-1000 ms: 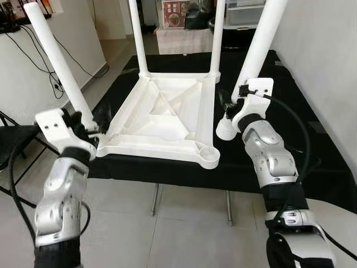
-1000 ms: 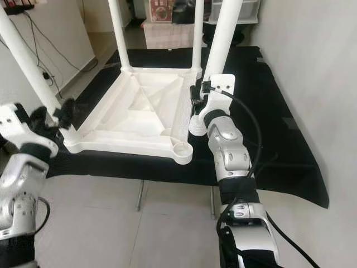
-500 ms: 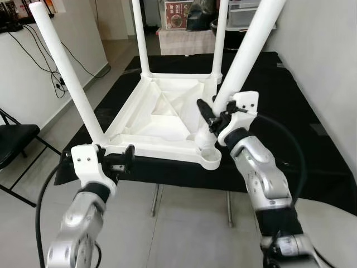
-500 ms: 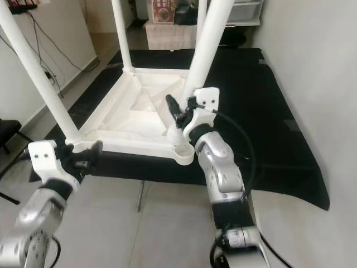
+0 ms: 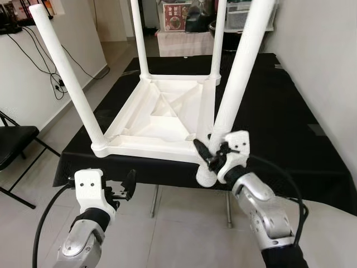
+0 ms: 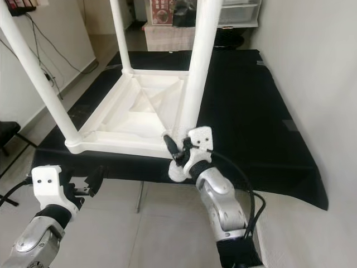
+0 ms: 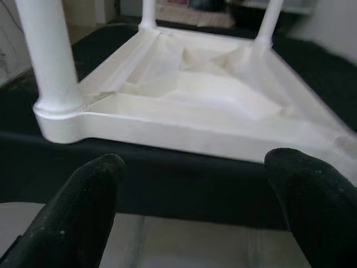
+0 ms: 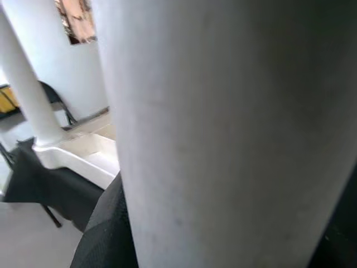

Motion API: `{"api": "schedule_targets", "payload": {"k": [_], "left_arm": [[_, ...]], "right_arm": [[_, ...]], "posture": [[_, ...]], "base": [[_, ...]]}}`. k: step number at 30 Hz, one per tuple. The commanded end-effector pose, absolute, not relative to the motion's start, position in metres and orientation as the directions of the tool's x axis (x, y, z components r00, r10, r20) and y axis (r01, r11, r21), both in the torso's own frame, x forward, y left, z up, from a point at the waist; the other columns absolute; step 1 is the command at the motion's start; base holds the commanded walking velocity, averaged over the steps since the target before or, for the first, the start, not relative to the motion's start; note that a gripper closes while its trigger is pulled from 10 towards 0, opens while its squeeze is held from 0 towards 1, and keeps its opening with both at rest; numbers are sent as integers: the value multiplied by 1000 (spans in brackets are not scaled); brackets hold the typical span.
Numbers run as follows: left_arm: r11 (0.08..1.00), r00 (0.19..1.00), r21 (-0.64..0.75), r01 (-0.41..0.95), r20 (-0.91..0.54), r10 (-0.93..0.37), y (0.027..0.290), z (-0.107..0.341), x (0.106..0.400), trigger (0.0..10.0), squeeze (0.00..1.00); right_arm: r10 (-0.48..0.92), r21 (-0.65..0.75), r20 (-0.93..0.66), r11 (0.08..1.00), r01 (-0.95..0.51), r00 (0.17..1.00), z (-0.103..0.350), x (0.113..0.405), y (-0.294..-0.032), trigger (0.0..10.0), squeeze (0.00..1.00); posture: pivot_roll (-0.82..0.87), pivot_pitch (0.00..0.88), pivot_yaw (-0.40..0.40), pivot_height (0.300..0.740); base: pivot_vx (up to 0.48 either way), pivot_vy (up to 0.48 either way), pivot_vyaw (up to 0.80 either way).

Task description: Building children table

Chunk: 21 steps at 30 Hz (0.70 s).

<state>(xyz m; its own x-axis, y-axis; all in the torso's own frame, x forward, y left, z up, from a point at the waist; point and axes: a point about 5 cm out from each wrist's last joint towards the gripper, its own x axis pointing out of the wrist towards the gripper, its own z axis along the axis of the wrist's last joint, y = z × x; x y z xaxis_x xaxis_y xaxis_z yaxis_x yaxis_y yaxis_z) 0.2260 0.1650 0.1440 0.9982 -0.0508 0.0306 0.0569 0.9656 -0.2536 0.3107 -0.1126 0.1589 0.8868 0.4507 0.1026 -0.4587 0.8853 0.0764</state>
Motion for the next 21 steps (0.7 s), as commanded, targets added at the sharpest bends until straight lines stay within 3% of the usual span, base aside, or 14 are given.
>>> {"api": "schedule_targets", "payload": {"k": [1, 21], "left_arm": [[960, 999, -279, 37, 24, -32, 170, 141, 224, 10000, 0], [959, 998, -277, 59, 32, -52, 169, 142, 230, 10000, 0]], "right_arm": [[471, 96, 110, 871, -481, 875, 162, 311, -108, 10000, 0], [486, 111, 92, 862, -494, 869, 156, 313, -105, 10000, 0]], "posture": [[-23, 44, 54, 740], [-26, 39, 57, 740]], "base": [[0, 0, 0], [0, 0, 0]]}}
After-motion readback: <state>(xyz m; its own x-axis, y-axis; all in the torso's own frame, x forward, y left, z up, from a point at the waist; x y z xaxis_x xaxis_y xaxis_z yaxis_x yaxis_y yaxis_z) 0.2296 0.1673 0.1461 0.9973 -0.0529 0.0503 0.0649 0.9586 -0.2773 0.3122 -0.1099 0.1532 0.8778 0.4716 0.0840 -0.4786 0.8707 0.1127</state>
